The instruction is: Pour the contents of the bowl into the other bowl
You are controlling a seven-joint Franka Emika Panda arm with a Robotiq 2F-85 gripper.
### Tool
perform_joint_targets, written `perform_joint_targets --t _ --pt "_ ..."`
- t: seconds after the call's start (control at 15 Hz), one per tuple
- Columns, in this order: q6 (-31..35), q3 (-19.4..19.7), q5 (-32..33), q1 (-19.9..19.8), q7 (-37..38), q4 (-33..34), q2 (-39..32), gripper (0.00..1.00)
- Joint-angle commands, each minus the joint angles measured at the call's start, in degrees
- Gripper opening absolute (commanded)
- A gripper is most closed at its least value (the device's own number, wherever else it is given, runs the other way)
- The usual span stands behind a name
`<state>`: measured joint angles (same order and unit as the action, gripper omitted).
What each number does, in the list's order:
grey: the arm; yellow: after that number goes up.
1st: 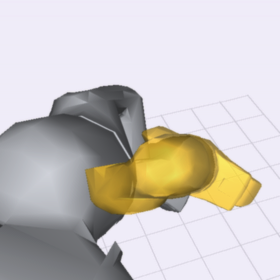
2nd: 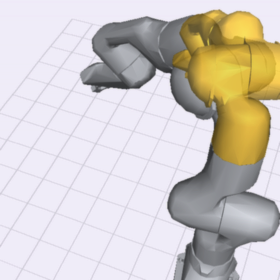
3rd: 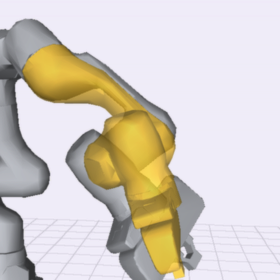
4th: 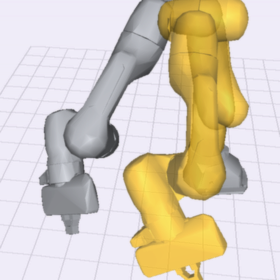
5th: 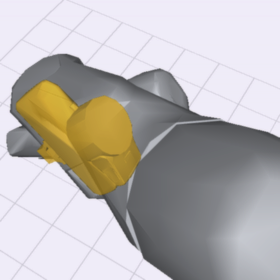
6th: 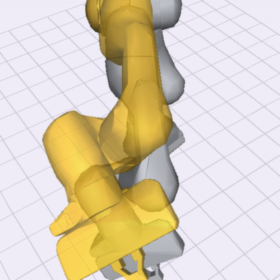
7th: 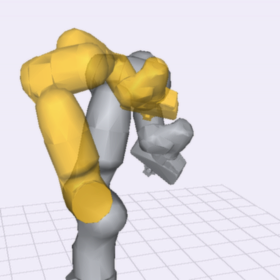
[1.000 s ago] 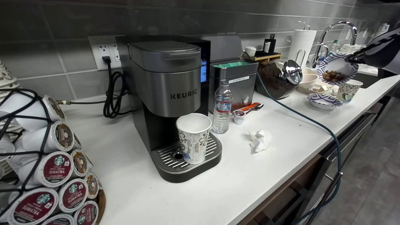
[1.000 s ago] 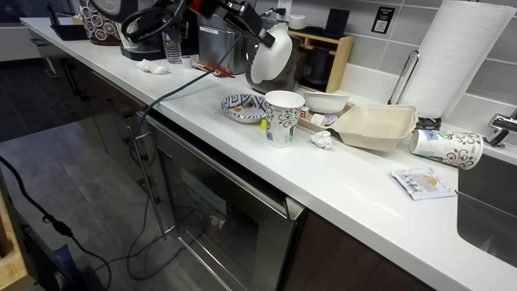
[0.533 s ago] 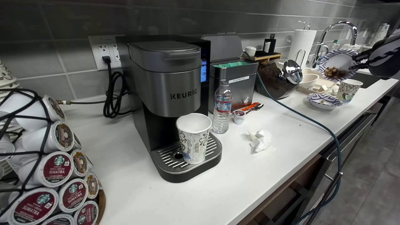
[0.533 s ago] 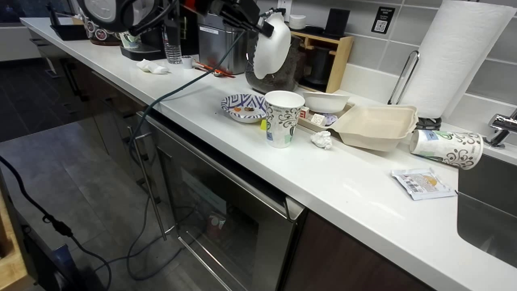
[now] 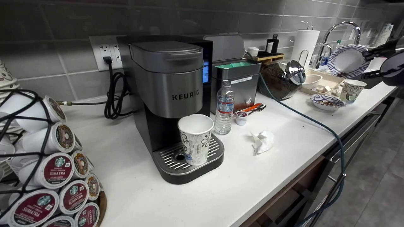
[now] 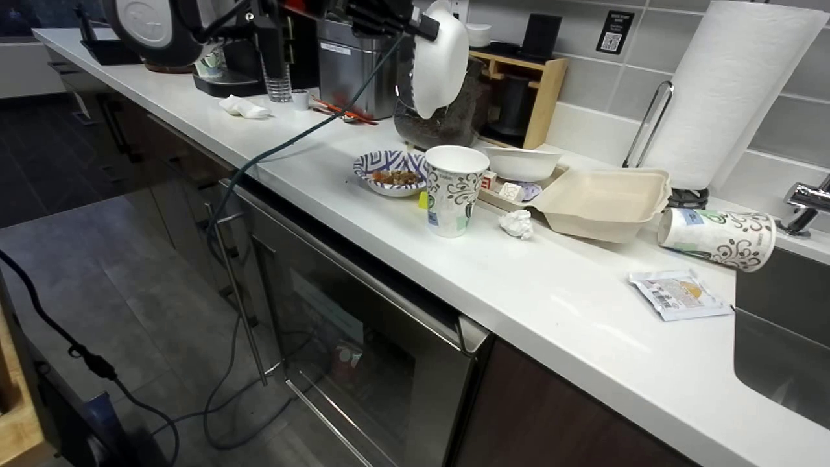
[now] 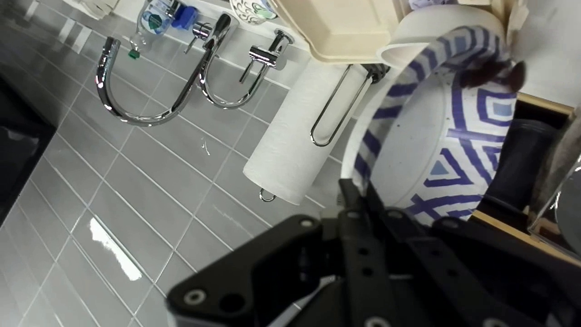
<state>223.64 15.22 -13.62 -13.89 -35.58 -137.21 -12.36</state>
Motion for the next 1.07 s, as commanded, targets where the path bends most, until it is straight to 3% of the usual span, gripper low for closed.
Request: perform_joint_targets --t 0.0,0.47,1.0 --pt "3.37 1.95 3.03 1.03 1.6 -1.18 -0.6 0.01" --pt "9.69 1.64 10.14 0.23 7.41 -1.38 -1.35 0.01" --pt "13.71 2.61 16.78 -0.59 8.56 -0.84 -3.46 0.01"
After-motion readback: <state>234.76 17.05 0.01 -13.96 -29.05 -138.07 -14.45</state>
